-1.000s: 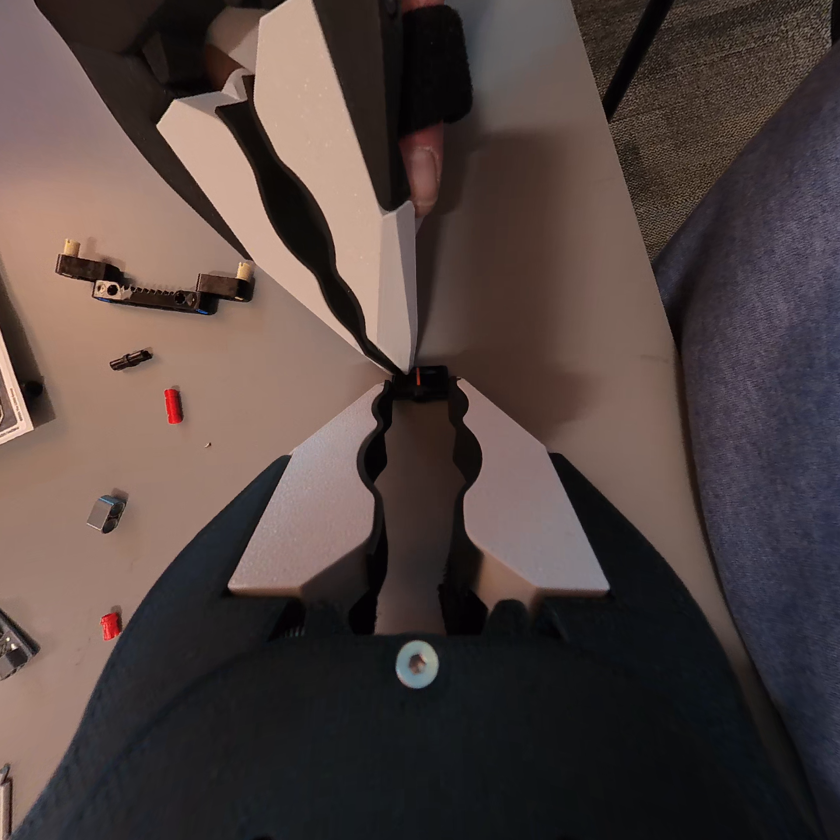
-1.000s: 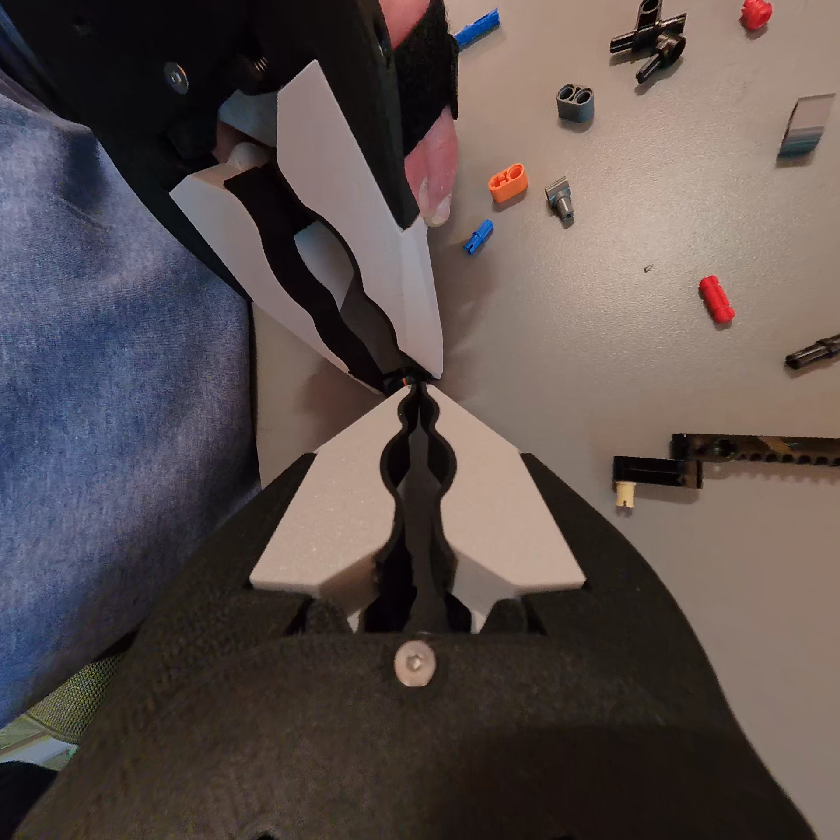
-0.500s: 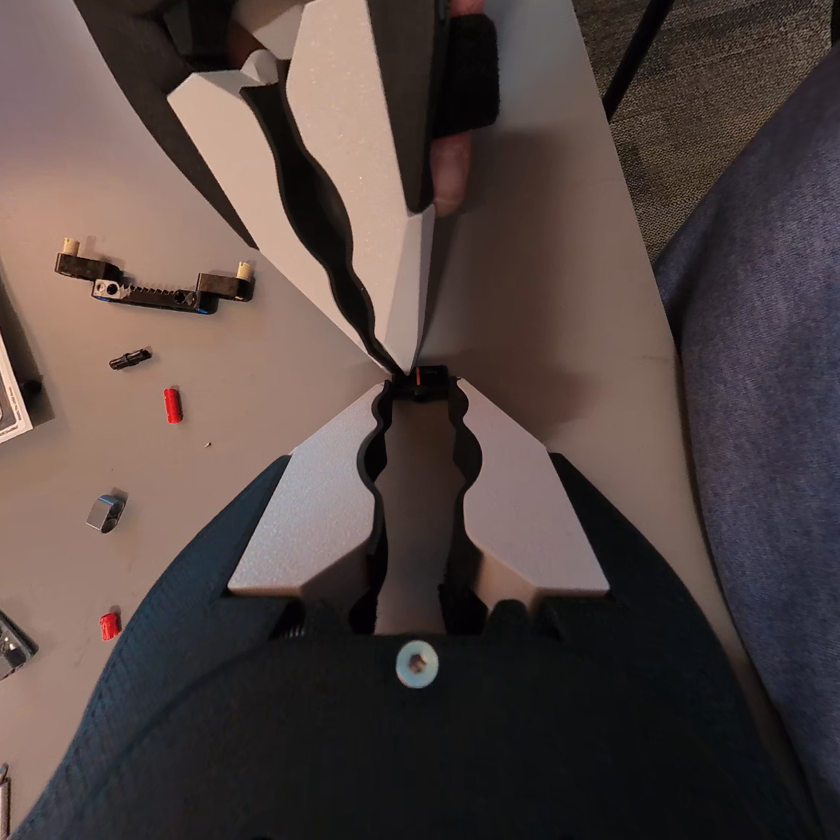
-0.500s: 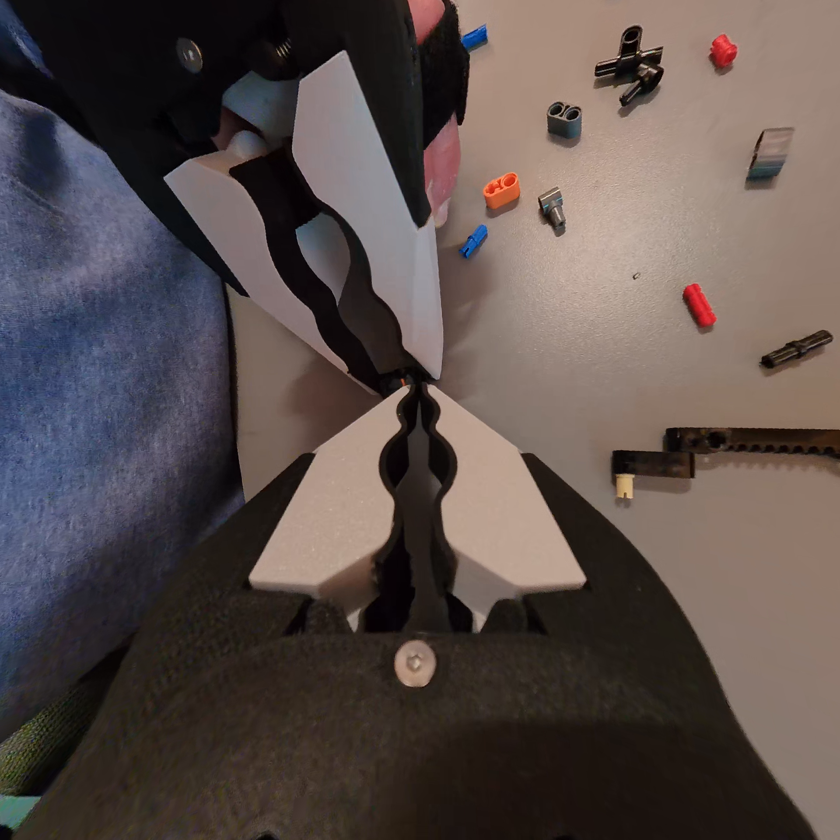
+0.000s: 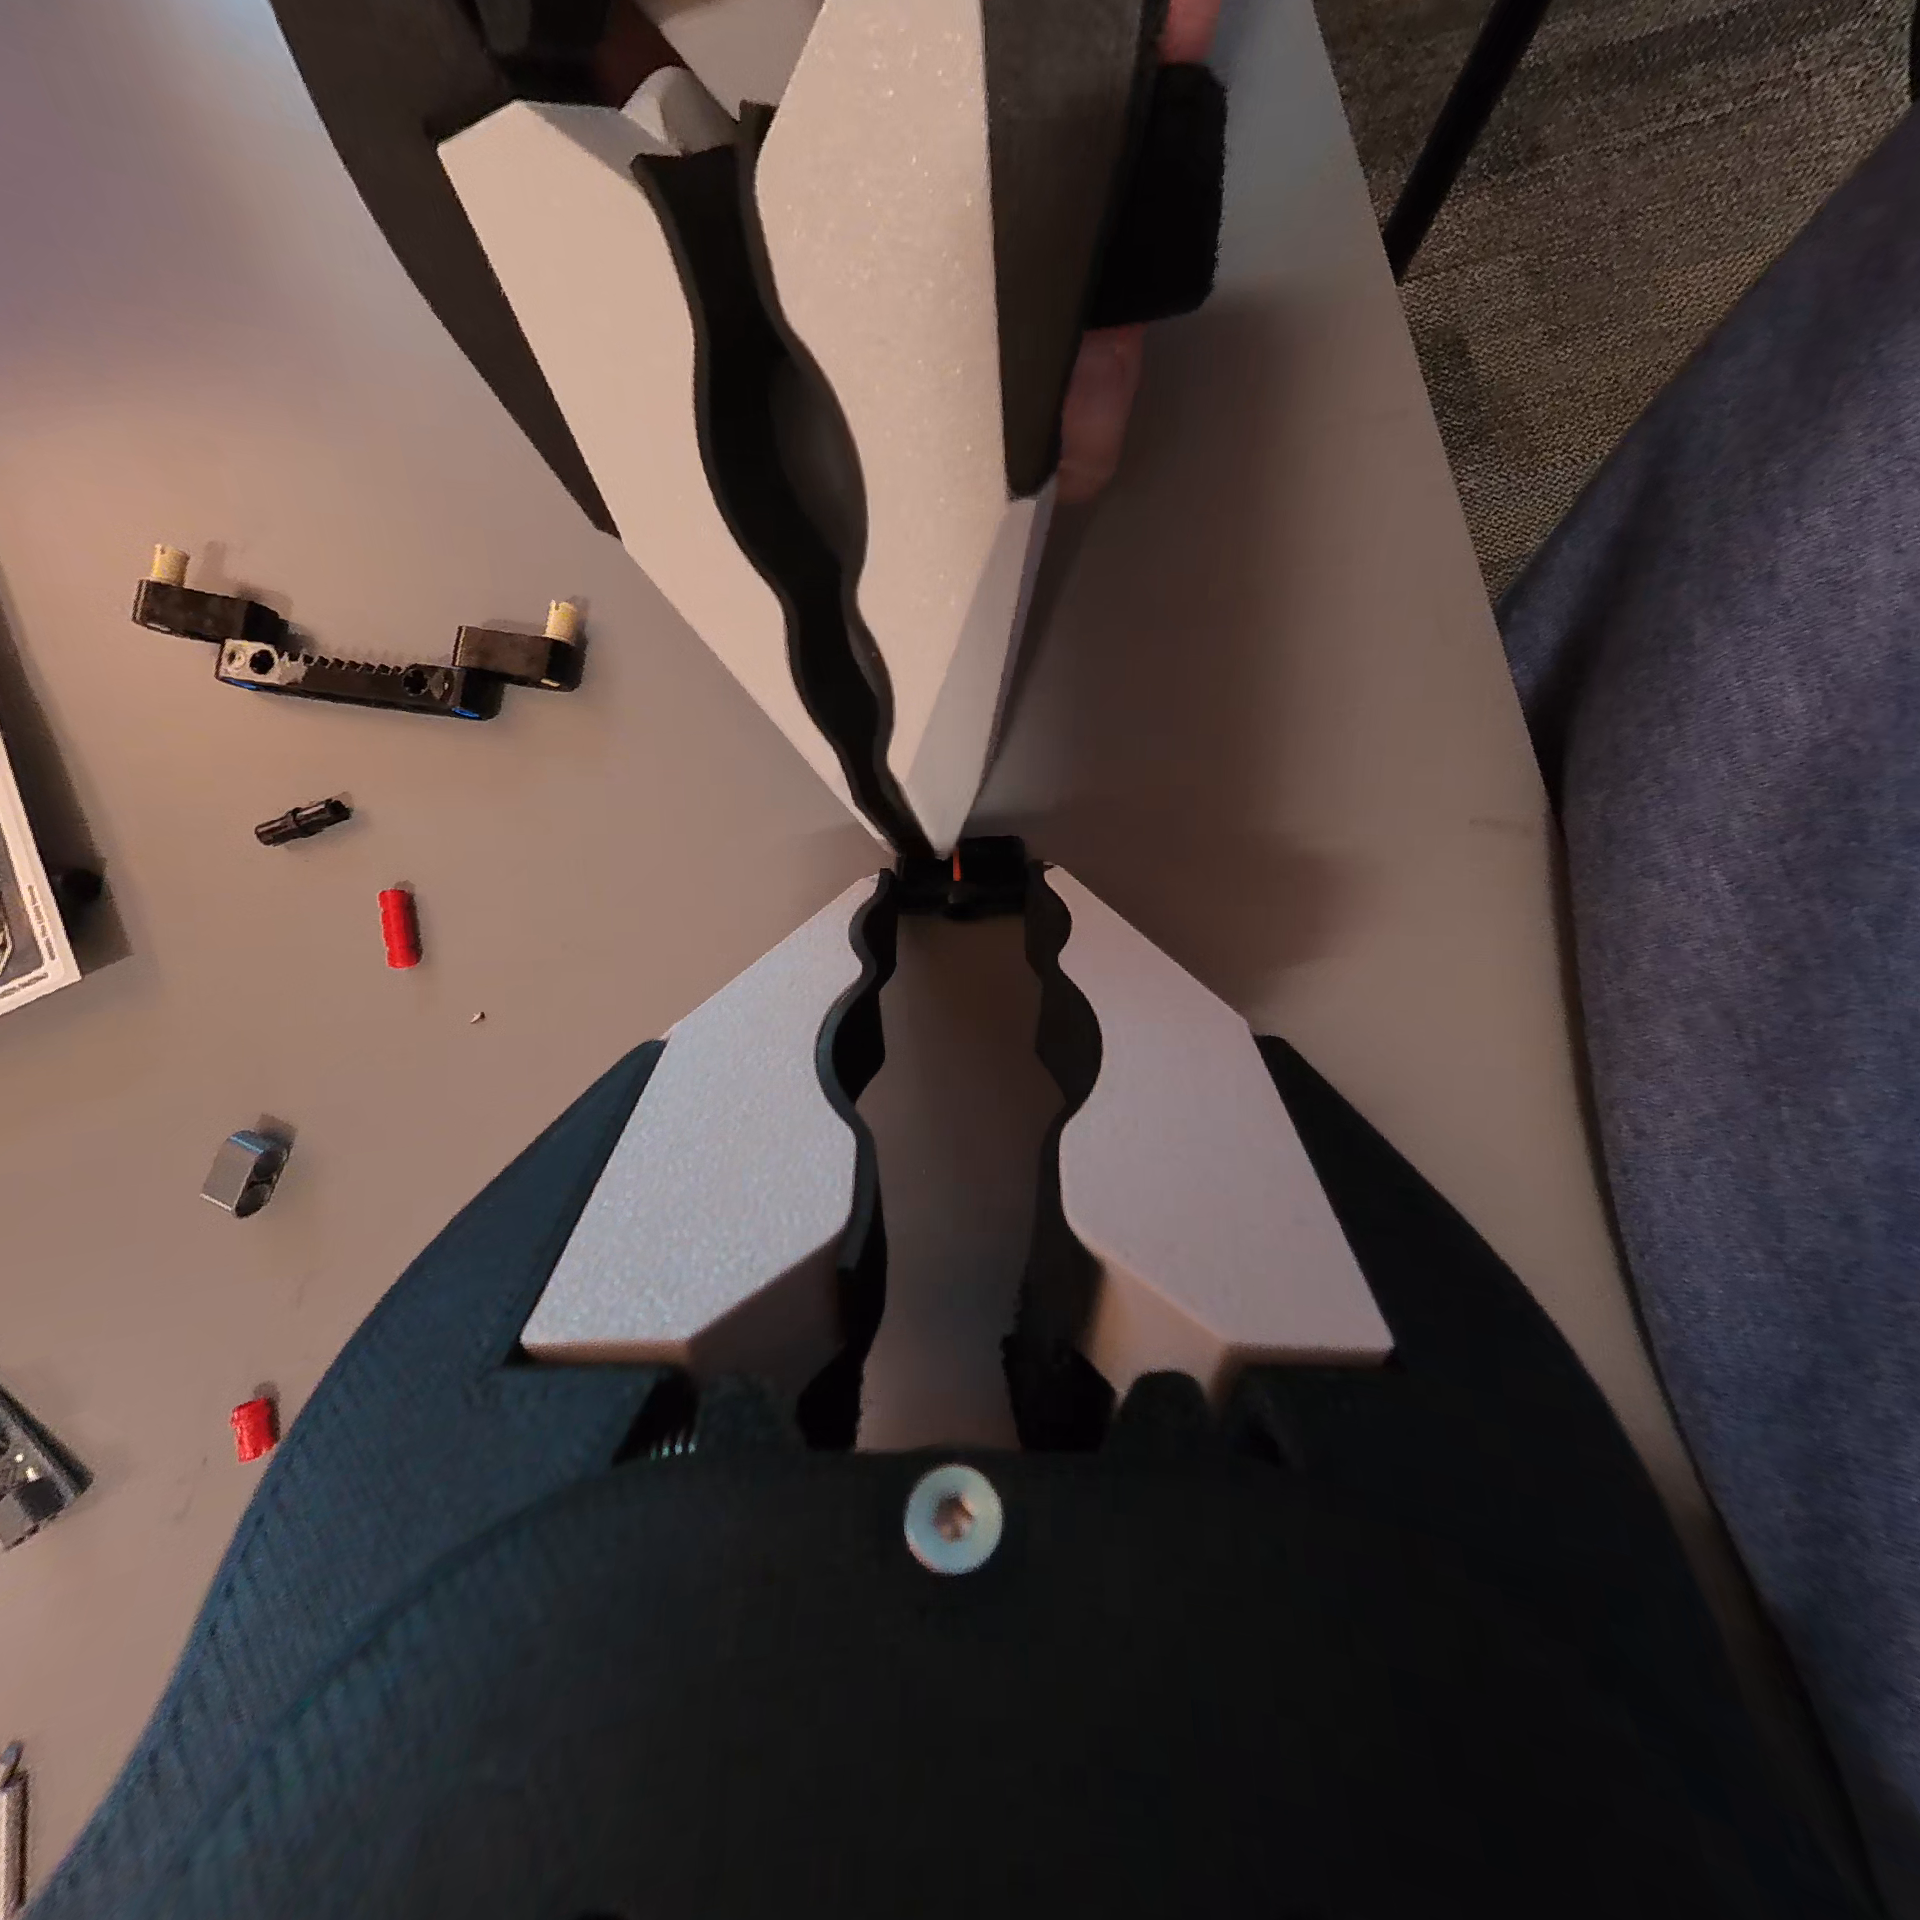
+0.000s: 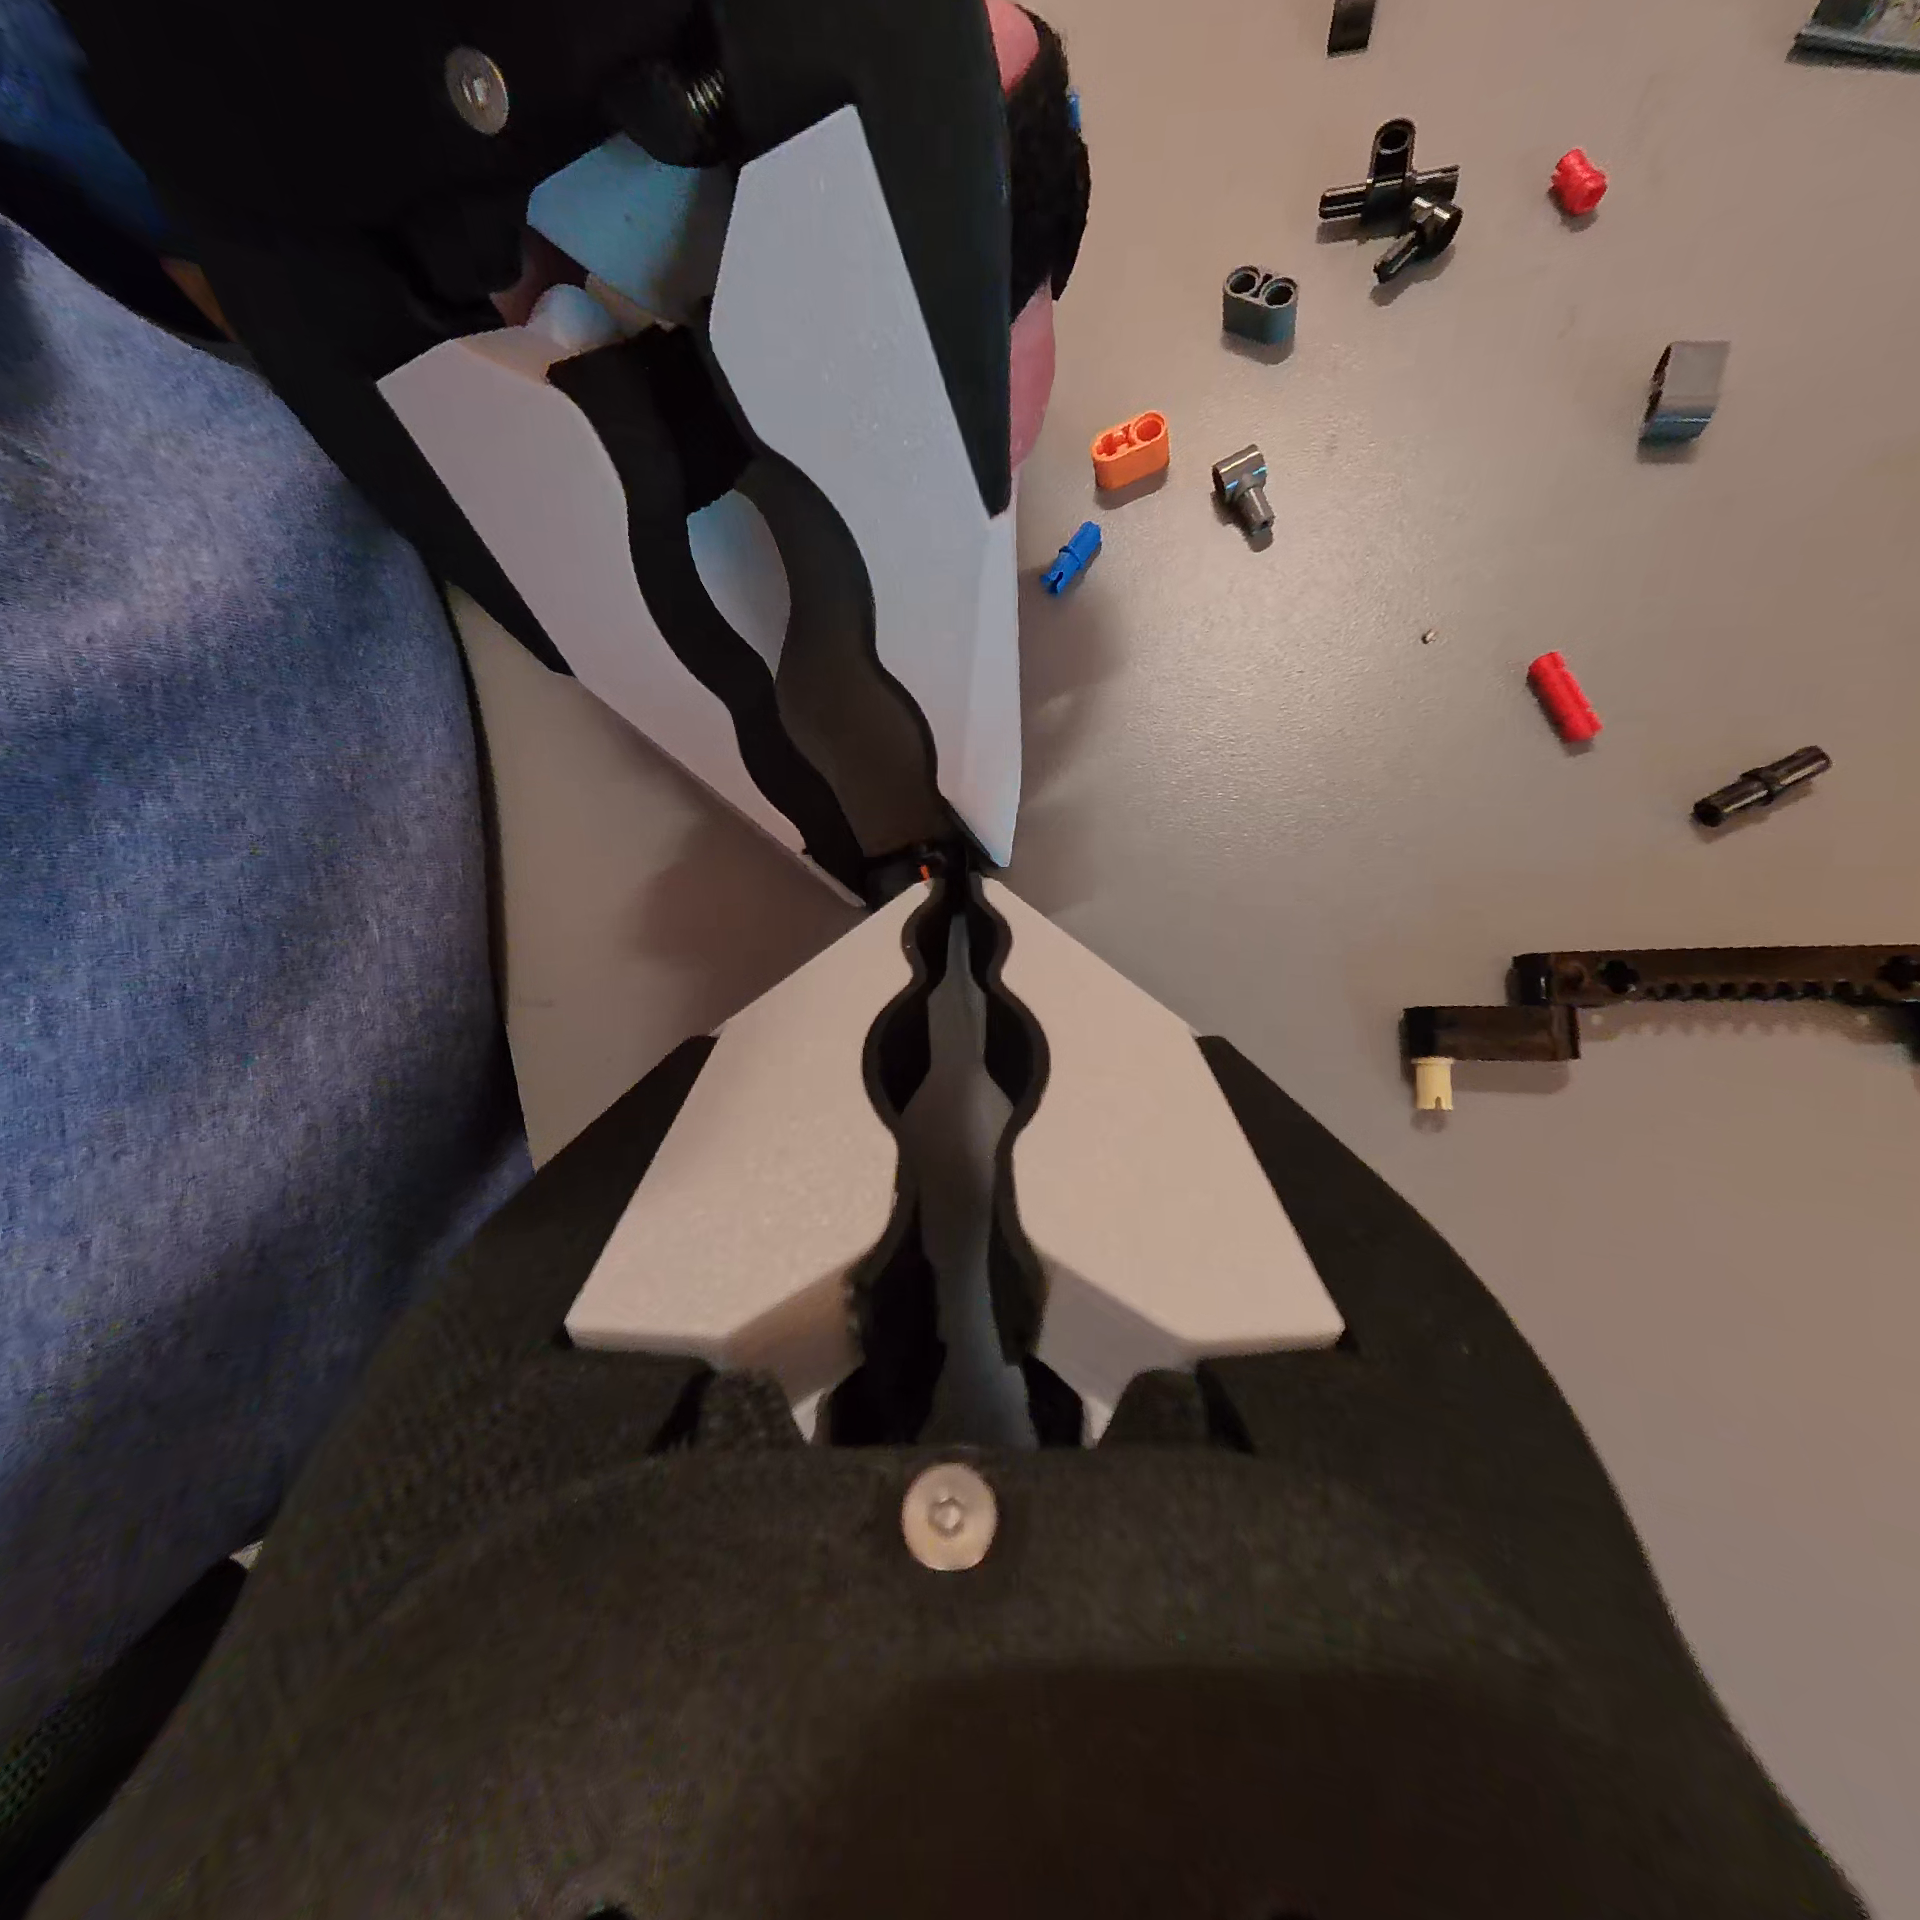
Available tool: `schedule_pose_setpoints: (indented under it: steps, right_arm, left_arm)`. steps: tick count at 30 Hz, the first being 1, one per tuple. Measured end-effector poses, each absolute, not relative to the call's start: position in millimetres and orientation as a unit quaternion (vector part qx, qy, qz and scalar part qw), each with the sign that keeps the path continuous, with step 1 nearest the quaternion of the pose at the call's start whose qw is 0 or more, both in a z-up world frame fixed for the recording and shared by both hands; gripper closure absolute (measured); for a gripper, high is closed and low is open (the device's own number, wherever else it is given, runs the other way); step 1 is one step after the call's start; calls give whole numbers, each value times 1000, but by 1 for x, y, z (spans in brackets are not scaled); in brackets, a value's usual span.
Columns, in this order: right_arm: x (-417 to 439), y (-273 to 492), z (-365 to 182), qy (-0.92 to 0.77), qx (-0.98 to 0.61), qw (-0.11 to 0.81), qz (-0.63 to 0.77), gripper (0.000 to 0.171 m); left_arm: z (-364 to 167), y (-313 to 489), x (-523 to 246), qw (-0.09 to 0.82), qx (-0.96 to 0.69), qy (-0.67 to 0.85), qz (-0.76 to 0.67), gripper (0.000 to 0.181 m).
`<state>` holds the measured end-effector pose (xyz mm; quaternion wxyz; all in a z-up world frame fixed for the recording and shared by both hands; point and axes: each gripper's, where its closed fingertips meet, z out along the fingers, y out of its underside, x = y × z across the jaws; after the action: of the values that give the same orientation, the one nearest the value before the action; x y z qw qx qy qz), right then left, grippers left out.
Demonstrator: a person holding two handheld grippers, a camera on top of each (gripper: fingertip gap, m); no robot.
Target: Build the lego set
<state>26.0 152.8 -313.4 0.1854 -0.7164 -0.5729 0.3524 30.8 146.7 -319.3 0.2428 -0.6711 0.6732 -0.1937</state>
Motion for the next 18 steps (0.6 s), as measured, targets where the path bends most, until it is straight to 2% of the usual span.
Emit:
schedule_pose_setpoints:
  steps: [18]
  right_arm:
    - [28,156,-312,-581,-718,253,287,170]
  left_arm:
    - [-319,149,33,248,-671,672,-190,159]
